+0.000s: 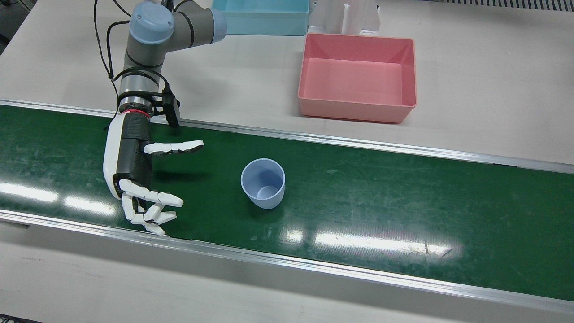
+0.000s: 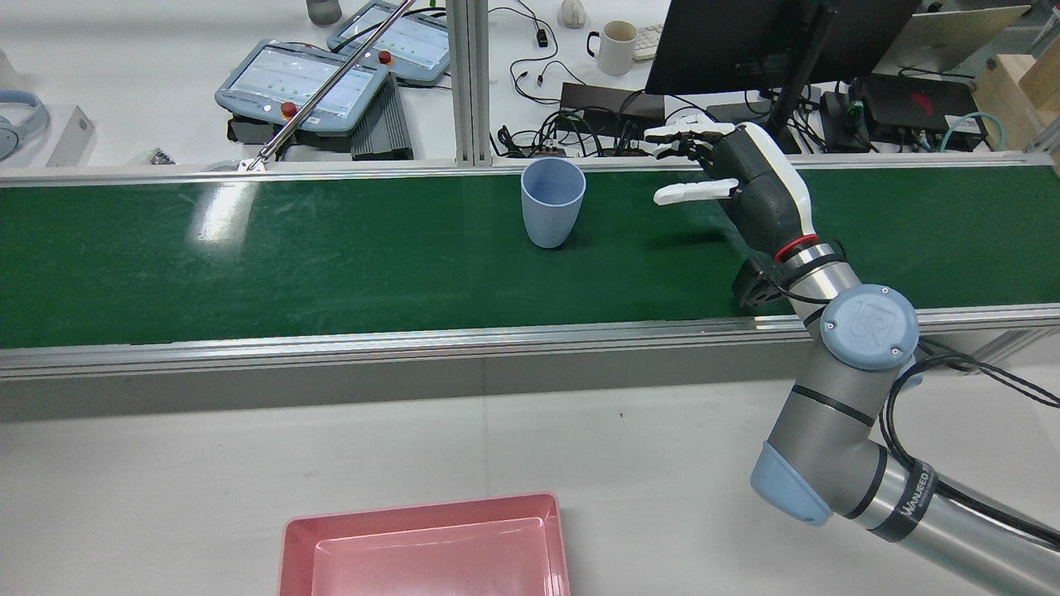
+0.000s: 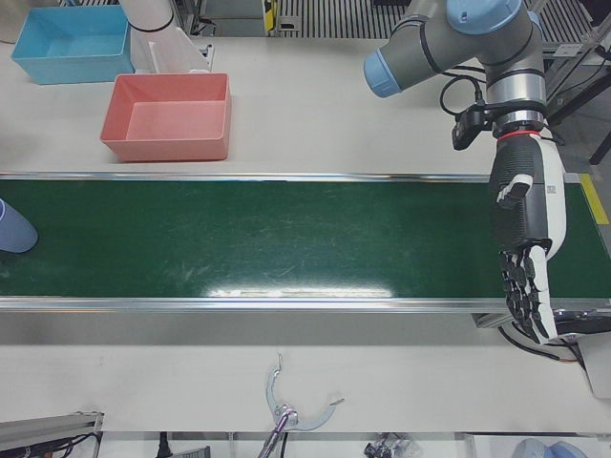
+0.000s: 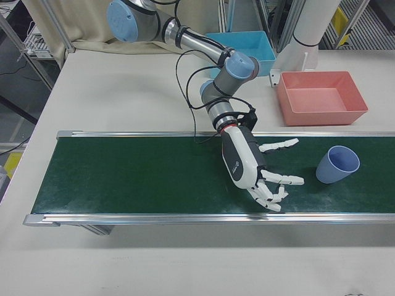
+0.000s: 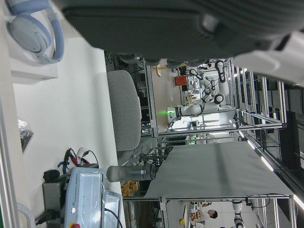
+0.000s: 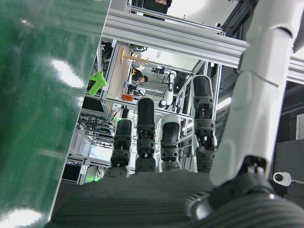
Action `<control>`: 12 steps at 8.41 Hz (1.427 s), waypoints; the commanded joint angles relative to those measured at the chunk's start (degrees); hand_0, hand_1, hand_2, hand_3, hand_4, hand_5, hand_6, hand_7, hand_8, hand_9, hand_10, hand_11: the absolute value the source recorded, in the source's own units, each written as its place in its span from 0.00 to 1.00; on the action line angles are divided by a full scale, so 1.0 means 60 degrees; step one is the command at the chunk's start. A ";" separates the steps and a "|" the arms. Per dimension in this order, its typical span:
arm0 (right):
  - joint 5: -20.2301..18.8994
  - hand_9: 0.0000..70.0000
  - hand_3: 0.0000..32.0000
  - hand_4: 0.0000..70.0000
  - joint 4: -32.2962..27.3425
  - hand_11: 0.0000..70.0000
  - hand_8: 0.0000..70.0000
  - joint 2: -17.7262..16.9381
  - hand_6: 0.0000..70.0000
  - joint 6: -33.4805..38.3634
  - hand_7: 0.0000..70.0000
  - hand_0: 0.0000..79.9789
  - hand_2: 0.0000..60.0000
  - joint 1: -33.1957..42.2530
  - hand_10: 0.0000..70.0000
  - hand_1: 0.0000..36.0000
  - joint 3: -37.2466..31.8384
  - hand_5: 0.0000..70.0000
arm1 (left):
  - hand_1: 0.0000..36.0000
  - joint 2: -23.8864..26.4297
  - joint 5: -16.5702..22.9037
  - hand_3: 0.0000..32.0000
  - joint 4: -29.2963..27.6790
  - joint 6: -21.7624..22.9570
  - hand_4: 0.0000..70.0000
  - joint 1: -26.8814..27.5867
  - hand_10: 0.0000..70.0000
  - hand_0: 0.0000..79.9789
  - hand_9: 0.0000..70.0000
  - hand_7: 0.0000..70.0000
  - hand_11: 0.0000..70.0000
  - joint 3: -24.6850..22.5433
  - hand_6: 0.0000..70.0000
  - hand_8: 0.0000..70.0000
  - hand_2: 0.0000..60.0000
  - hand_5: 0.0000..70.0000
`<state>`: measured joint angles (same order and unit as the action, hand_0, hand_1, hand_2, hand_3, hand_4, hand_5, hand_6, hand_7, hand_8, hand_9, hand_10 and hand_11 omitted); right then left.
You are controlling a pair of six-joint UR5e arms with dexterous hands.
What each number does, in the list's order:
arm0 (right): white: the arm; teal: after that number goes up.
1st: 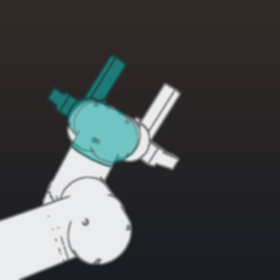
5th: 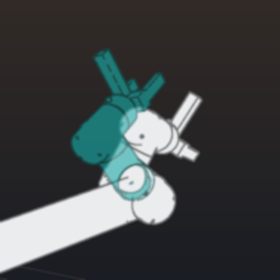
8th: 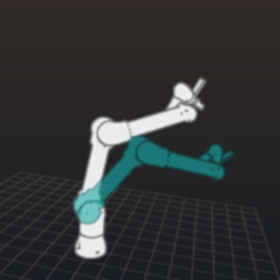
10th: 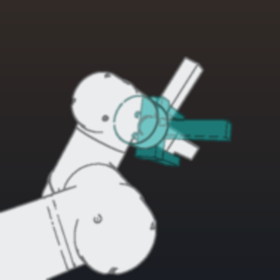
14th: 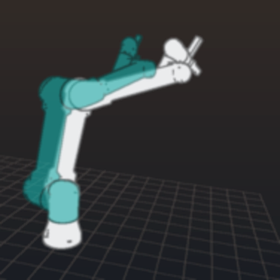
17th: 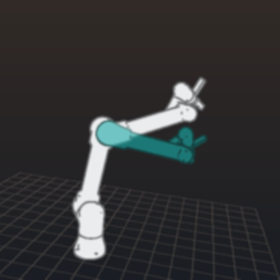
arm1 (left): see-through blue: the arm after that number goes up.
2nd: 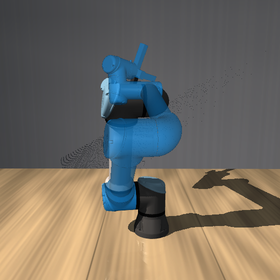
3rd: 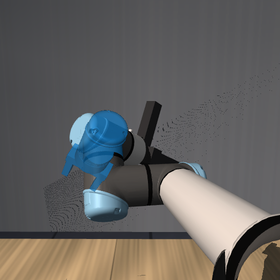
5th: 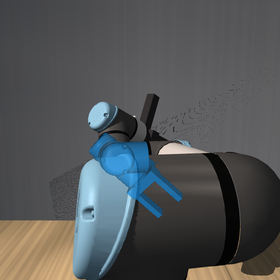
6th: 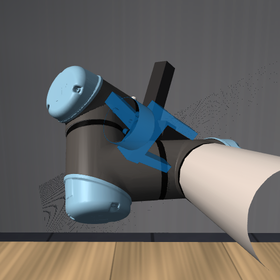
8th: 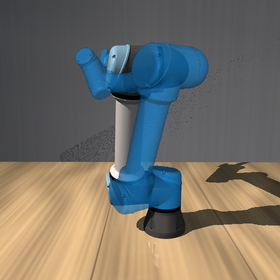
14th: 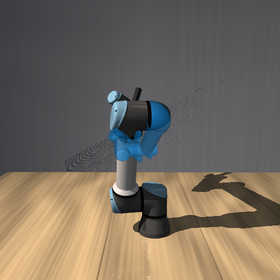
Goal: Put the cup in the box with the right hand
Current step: 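Lower the open right hand beside the cup as it arrives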
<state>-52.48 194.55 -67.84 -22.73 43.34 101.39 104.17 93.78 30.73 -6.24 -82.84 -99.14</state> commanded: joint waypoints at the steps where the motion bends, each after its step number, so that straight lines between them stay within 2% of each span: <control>1: 0.0279 0.59 0.00 0.52 0.0021 0.31 0.42 0.0232 0.24 -0.0224 1.00 0.72 0.00 -0.0396 0.21 0.52 -0.0111 0.13 | 0.00 -0.0004 0.0000 0.00 0.0005 0.0000 0.00 0.0008 0.00 0.00 0.00 0.00 0.00 0.0000 0.00 0.00 0.00 0.00; 3: 0.0294 0.59 0.00 0.50 0.0079 0.29 0.41 0.0247 0.24 -0.0342 1.00 0.71 0.00 -0.0427 0.19 0.47 -0.0111 0.13 | 0.00 0.0011 0.0000 0.00 0.0005 0.0000 0.00 0.0008 0.00 0.00 0.00 0.00 0.00 0.0000 0.00 0.00 0.00 0.00; 4: 0.0294 0.58 0.00 0.50 0.0094 0.28 0.41 0.0247 0.23 -0.0342 1.00 0.69 0.00 -0.0427 0.18 0.42 -0.0111 0.12 | 0.00 -0.0003 0.0000 0.00 -0.0009 0.0000 0.00 -0.0006 0.00 0.00 0.00 0.00 0.00 0.0000 0.00 0.00 0.00 0.00; 5: 0.0294 0.58 0.00 0.51 0.0355 0.25 0.40 0.0334 0.23 -0.0342 1.00 0.65 0.00 -0.0427 0.17 0.31 -0.0096 0.10 | 0.00 -0.0004 0.0000 0.00 -0.0010 0.0000 0.00 -0.0007 0.00 0.00 0.00 0.00 0.00 0.0000 0.00 0.00 0.00 0.00; 6: 0.0294 0.58 0.00 0.52 0.0706 0.24 0.40 0.0494 0.23 -0.0327 1.00 0.64 0.00 -0.0427 0.16 0.30 -0.0096 0.10 | 0.00 -0.0004 0.0000 0.00 -0.0010 0.0000 0.00 0.0008 0.00 0.00 0.00 0.00 0.00 0.0000 0.00 0.00 0.00 0.00; 7: 0.0541 0.58 0.00 0.53 0.0724 0.23 0.39 0.0539 0.23 -0.0342 1.00 0.66 0.00 -0.0427 0.16 0.34 -0.0125 0.10 | 0.00 -0.0004 0.0000 0.00 -0.0010 0.0000 0.00 0.0008 0.00 0.00 0.00 0.00 0.00 0.0000 0.00 0.00 0.00 0.00; 8: 0.0717 0.58 0.01 0.52 0.0710 0.23 0.39 0.0554 0.22 -0.0342 1.00 0.66 0.00 -0.0427 0.15 0.33 -0.0140 0.10 | 0.00 0.0011 0.0014 0.00 -0.0010 0.0000 0.00 0.0008 0.00 0.00 0.00 0.00 0.00 0.0015 0.00 0.00 0.00 0.00; 10: 0.0734 0.57 0.04 0.50 0.0636 0.25 0.39 0.0555 0.22 -0.0327 1.00 0.64 0.00 -0.0543 0.17 0.29 -0.0418 0.10 | 0.00 -0.0003 0.0014 0.00 -0.0010 0.0000 0.00 -0.0006 0.00 0.00 0.00 0.00 0.00 0.0015 0.00 0.00 0.00 0.00; 11: 0.0748 0.58 0.01 0.50 0.0636 0.27 0.39 0.0555 0.23 -0.0342 1.00 0.65 0.00 -0.0602 0.19 0.30 -0.0418 0.10 | 0.00 -0.0004 0.0000 0.00 -0.0010 0.0000 0.00 0.0008 0.00 0.00 0.00 0.00 0.00 0.0015 0.00 0.00 0.00 0.00; 12: 0.0748 0.57 0.04 0.46 0.0636 0.29 0.39 0.0598 0.22 -0.0342 1.00 0.65 0.00 -0.0631 0.20 0.31 -0.0418 0.10 | 0.00 -0.0004 0.0014 0.00 -0.0010 0.0000 0.00 0.0008 0.00 0.00 0.00 0.00 0.00 0.0015 0.00 0.00 0.00 0.00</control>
<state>-48.12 198.43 -64.52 -24.74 40.12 99.18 104.19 93.82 30.67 -6.24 -82.82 -99.06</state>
